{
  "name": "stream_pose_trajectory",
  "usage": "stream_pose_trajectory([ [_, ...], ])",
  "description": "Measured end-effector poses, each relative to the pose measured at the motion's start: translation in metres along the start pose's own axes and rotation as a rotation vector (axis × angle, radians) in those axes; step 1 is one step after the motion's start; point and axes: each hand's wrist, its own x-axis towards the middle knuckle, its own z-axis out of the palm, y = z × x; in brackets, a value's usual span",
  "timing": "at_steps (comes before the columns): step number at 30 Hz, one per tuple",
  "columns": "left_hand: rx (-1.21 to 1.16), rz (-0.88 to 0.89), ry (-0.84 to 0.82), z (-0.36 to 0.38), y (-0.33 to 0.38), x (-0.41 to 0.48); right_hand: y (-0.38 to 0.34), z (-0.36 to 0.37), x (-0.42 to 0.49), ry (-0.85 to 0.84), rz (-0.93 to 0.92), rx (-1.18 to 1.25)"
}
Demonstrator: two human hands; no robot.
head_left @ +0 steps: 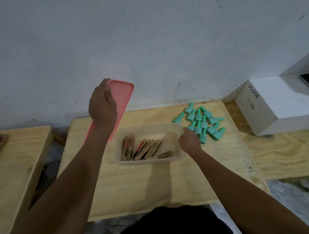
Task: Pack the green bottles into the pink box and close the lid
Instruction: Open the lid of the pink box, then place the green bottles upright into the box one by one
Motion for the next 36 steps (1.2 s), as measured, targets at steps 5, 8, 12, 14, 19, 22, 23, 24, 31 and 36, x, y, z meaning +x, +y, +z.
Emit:
stream_pose_trajectory([
  [5,0.146,-0.154,-0.042,-0.03,-0.046,-0.008,-0.01,0.007,0.003,0.048,0.013,-0.013],
  [8,0.217,-0.229,-0.101,-0.032,-0.074,-0.018,-0.013,0.009,0.007,0.051,0.015,-0.036],
  [12,0.228,-0.39,-0.147,-0.021,-0.113,-0.028,-0.014,0.012,0.013,0.071,0.006,-0.065],
  [14,0.186,-0.493,-0.137,-0.014,-0.131,-0.031,-0.014,0.014,0.014,0.085,-0.005,-0.078],
  [19,0.192,-0.618,-0.193,0.002,-0.159,-0.042,-0.014,0.021,0.015,0.151,-0.013,-0.092],
  [22,0.293,-0.601,-0.292,0.01,-0.172,-0.052,-0.015,0.024,0.015,0.177,0.014,-0.079],
  [23,0.33,-0.578,-0.331,0.012,-0.177,-0.056,-0.015,0.025,0.015,0.183,0.018,-0.074],
  [24,0.368,-0.552,-0.366,0.014,-0.182,-0.06,-0.015,0.025,0.015,0.187,0.017,-0.068],
  [31,0.633,-0.391,-0.694,0.024,-0.199,-0.114,-0.015,0.029,0.012,0.228,-0.033,0.0],
  [36,0.512,-0.502,-0.718,0.028,-0.203,-0.132,-0.015,0.028,0.011,0.231,-0.067,0.022],
])
